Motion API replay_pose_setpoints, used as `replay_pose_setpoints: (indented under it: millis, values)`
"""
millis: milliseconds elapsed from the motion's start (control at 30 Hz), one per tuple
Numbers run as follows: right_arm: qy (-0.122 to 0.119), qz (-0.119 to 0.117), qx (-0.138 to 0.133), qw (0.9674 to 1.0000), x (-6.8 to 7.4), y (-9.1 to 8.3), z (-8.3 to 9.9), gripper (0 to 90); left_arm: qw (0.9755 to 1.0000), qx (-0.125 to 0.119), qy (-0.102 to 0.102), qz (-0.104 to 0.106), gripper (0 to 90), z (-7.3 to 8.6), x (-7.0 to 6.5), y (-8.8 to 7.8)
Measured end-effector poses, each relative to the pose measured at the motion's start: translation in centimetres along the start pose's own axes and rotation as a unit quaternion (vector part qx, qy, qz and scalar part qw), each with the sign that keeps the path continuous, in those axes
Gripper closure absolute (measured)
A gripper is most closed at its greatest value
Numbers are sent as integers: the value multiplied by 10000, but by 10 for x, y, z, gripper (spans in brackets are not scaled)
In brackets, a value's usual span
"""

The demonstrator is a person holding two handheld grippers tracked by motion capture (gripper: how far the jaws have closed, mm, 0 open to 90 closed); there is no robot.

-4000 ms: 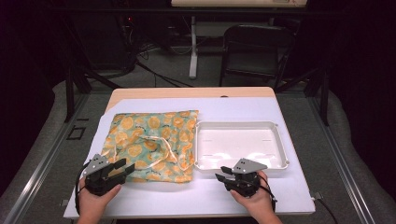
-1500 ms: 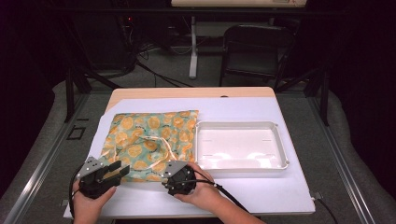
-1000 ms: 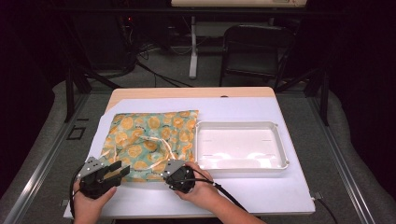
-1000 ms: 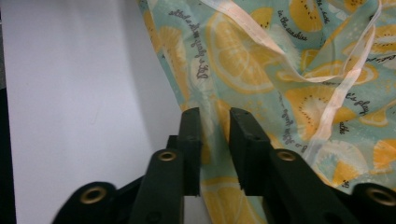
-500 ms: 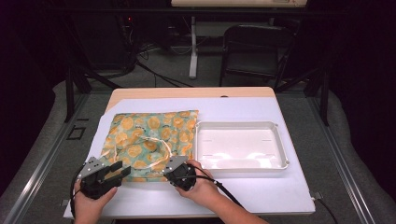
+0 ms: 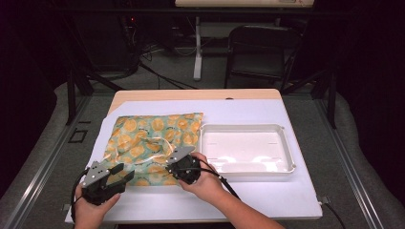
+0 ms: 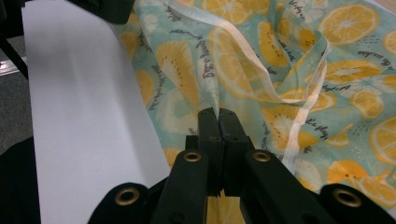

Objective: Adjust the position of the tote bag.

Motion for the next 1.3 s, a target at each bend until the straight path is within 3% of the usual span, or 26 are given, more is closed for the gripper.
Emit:
replay_pose_setpoints:
  millis: [167,333,367,400,433,633,1000,1100,1167,1300]
  values:
    - [-32,32,22,10000,-5,-2,-9,900,9999,76,59,31,478,-3,-3,4]
    - [-79,82,9,9999,-10,-5,-19,900,9985,275,470,-55,466,-15,-5,11]
    - [-85,80,-14,9999,-11,-6,-21,900,9985,275,470,-55,466,-15,-5,11]
    - [-71,92,-12,9999,-12,-7,-23,900,9971,332,679,-102,466,-18,-7,14]
    - [-76,106,-29,9999,-14,-8,-25,900,9967,334,737,-117,463,-20,-8,15]
    - [131,46,-148,9998,-19,-7,-34,900,9956,309,833,-297,483,-26,-10,24]
    - [188,51,-140,9997,-23,-7,-40,900,9929,352,1007,-529,559,-25,-6,32]
    - [236,43,-155,9996,-24,-7,-41,900,9907,359,1166,-599,499,-23,-7,32]
    - [322,21,-184,9993,-24,-8,-41,900,9875,468,1332,-705,478,-16,-7,32]
    - [271,13,-171,9995,-23,-8,-41,900,9846,575,1394,-883,480,-8,-3,33]
Point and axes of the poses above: each handheld gripper's, and its own axes: y roughly forward along the jaws, z roughly out of its underside, x roughly to its left, the point moved 6 cm from there along y, roughly forward along the jaws, and after that the axes turned 4 degrees about -x, right-handed, at the moved point
